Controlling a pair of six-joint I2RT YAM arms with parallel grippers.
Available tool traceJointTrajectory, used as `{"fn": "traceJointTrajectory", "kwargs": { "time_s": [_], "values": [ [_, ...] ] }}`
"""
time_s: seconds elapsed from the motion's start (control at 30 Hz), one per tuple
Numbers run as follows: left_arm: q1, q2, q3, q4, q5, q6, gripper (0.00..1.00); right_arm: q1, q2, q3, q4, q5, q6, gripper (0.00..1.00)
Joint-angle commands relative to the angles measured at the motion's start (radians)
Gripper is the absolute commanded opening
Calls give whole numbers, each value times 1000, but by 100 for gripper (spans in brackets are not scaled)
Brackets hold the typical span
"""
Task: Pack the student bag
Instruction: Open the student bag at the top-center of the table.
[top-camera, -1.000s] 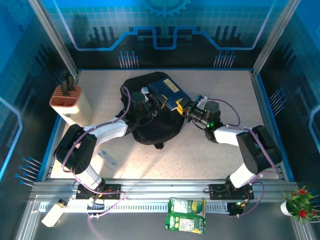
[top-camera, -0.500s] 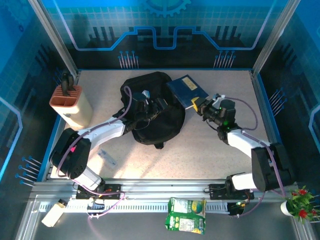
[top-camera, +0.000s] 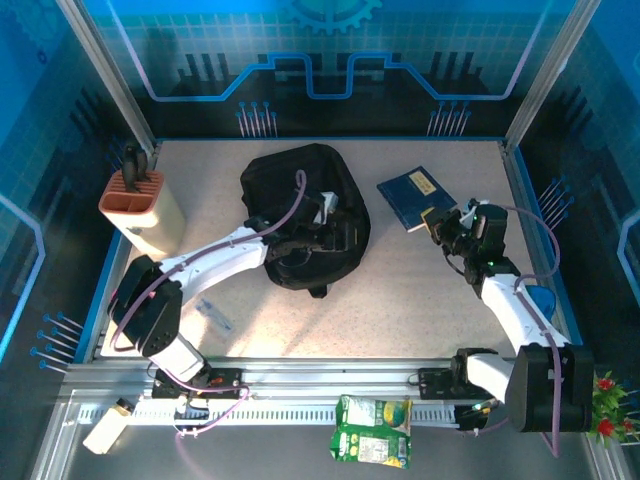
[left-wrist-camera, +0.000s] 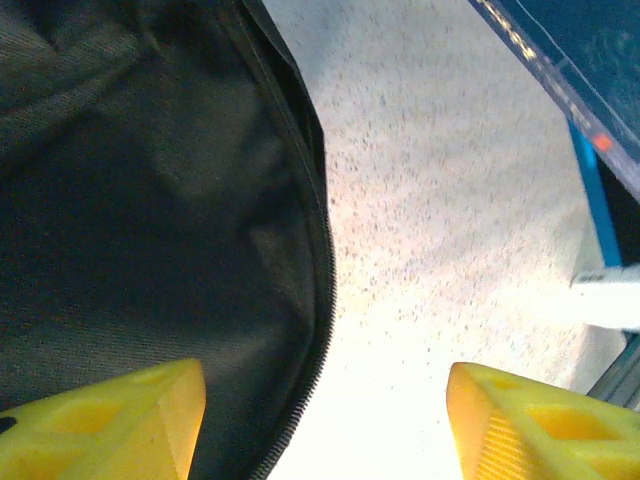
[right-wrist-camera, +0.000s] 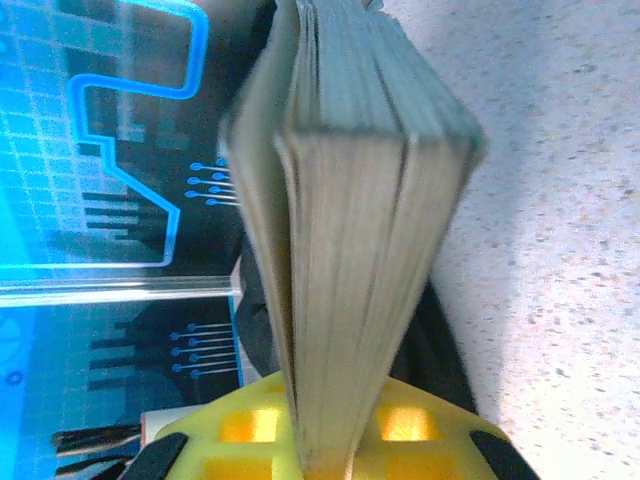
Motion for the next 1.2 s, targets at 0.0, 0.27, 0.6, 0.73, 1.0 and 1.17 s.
{"fn": "traceJointTrajectory", "kwargs": {
  "time_s": [0.0, 0.27, 0.6, 0.73, 1.0, 1.17],
  "values": [
    [-40, 47, 70, -150, -23, 161, 65, -25, -24, 37, -30, -26, -45, 4],
    [-73, 160, 199, -339, -50, 316, 54, -30, -5, 37, -28, -36, -48, 4],
    [-76, 286, 337, -430, -56, 286, 38, -31, 4, 29, -11, -59, -46, 5],
    [-76, 308, 364, -452, -72, 285, 32, -31, 6, 27, -14, -60, -46, 5],
    [-76, 337, 396, -487, -120, 302, 28, -30, 9, 23, -9, -63, -40, 5],
    [-76, 354, 416, -504, -118, 315, 23, -31, 11, 23, -16, -63, -40, 5]
  ]
}}
